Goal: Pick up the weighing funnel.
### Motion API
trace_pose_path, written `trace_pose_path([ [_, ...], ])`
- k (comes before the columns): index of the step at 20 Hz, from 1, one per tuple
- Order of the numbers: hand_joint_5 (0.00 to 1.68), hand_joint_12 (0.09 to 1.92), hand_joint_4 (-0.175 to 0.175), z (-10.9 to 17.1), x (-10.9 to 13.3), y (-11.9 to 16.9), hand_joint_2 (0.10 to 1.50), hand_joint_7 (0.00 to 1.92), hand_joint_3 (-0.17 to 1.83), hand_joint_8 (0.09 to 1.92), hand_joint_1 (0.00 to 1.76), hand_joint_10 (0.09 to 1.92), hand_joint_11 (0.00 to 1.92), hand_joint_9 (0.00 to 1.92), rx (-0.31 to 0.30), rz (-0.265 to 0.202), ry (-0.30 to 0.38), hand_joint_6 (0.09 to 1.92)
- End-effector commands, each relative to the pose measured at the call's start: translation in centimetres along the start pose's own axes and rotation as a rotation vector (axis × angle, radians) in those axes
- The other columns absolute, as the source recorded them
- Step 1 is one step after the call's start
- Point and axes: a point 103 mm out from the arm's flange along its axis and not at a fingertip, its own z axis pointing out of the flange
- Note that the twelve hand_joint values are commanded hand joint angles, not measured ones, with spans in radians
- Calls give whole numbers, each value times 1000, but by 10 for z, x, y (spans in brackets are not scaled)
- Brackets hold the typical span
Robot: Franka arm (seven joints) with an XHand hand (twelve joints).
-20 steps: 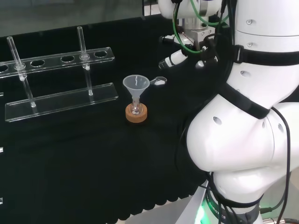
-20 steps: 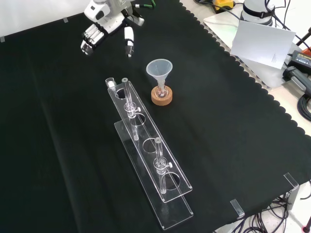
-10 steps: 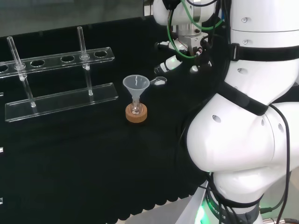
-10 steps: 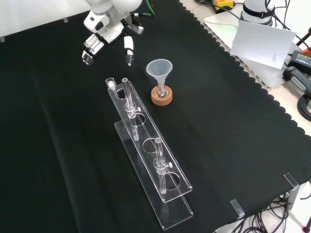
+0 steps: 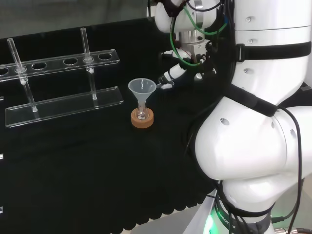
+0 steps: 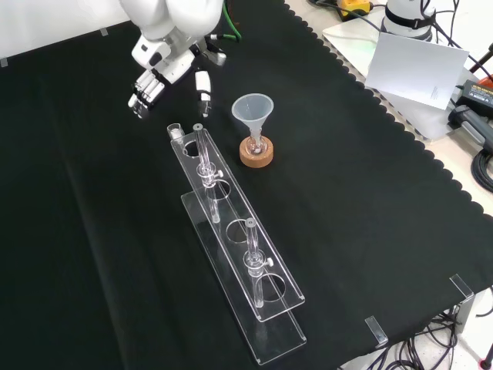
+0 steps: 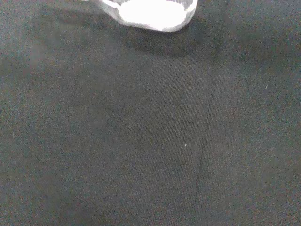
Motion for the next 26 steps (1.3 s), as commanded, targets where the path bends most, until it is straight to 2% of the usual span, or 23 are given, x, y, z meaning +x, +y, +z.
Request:
trace_pose_path([
  [1, 0, 551, 31, 17, 4, 5, 737, 25, 10, 95, 357, 87, 0, 0, 43, 9, -4, 87],
  [4, 0, 469, 32, 19, 6, 5, 738, 19, 9, 95, 355, 87, 0, 0, 39, 11, -2, 87],
  [7, 0, 493, 31, 22, 7, 6, 739, 26, 8, 100, 353, 87, 0, 4, 39, 9, -5, 87],
  [14, 0, 797, 31, 26, 6, 17, 740, 80, 5, 145, 359, 89, 0, 78, 28, 11, -19, 87],
  [16, 6, 883, 32, 27, 5, 21, 740, 93, 4, 162, 374, 147, 0, 87, 19, 22, -35, 87],
  [21, 44, 1088, 36, 32, -1, 25, 737, 127, 1, 239, 416, 536, 0, 9, 21, 35, -39, 87],
  [26, 80, 1146, 38, 36, -3, 26, 740, 166, 2, 280, 428, 639, 0, 24, 29, 36, -35, 87],
])
